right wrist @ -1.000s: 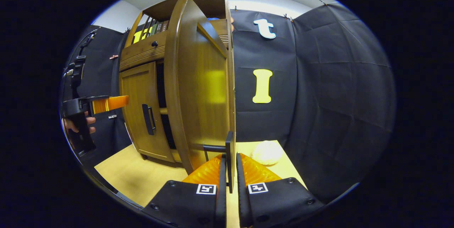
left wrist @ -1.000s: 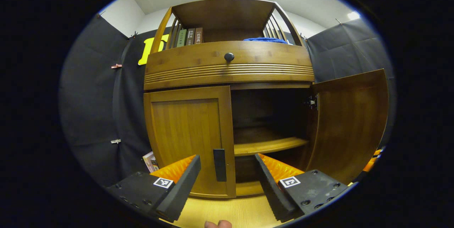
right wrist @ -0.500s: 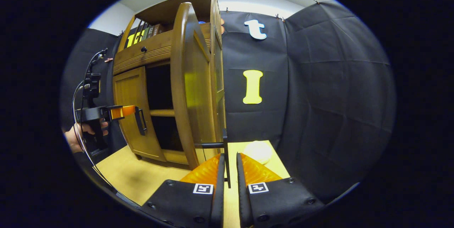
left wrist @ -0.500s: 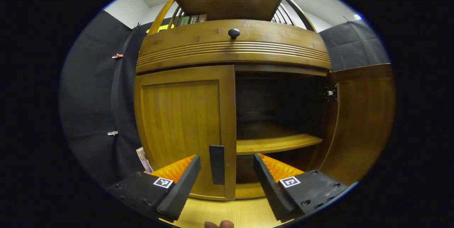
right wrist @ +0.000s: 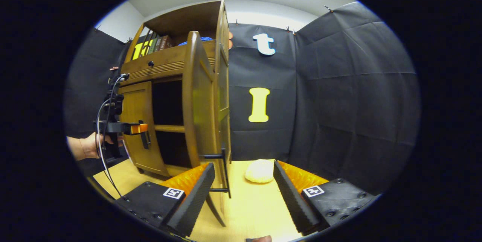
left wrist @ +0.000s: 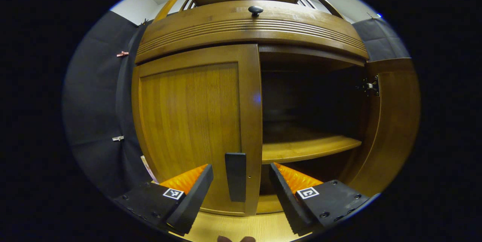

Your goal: Open the right door of the double-door shoe cabinet with the right hand, and open the left door with the left hand.

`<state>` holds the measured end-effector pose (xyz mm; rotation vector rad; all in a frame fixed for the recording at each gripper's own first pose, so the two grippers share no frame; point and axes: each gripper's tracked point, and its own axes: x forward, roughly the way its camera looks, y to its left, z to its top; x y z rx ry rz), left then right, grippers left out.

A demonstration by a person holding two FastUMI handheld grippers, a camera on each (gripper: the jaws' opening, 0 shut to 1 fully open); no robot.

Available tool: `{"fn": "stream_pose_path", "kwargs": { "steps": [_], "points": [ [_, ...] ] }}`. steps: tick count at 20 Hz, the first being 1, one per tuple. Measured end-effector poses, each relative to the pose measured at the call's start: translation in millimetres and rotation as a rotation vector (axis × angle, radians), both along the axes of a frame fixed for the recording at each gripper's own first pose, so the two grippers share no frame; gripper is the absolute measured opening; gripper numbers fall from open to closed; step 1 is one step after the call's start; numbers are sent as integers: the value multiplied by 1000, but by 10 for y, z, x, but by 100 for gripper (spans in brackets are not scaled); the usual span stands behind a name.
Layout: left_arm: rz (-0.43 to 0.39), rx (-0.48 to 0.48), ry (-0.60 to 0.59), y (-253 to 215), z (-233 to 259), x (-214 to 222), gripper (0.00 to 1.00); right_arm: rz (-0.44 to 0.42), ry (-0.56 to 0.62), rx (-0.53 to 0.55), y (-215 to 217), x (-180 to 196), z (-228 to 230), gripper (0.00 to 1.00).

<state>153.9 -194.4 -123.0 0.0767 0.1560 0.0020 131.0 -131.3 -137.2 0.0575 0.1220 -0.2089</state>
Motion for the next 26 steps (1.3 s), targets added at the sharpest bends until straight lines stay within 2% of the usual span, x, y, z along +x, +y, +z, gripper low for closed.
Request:
{"fn": "stream_pose_path", "kwargs": {
  "steps": [1,2,4,5,7,8,9,11,13,19,26],
  "points": [
    [5,13,10,27,-48,62,93,-20,-2,12,1,-37,16,96],
    [12,21,23,47,-93,85,89,-38,-6,23,-5,-43,23,92],
    [22,20,38,78,-152,146,79,-67,-9,31,-27,-18,15,96],
    [26,18,47,89,-194,191,72,-75,-6,31,-44,-24,17,92],
    [13,14,62,66,-242,243,63,-89,-4,25,-75,-46,21,98],
    [1,13,64,44,-243,277,62,-92,-3,25,-76,-61,17,98],
    [-3,16,63,32,-242,295,54,-98,0,24,-97,-66,18,98],
    [12,24,71,80,-266,325,46,-110,4,21,-110,-98,16,98],
    [15,-5,76,79,-272,301,36,-121,4,19,-104,-118,18,98],
    [-11,-32,98,119,-272,195,31,-147,-32,5,-119,-123,88,98],
    [-52,-39,109,297,-252,-384,30,-131,-67,-17,-71,-76,156,98]
  ]
}}
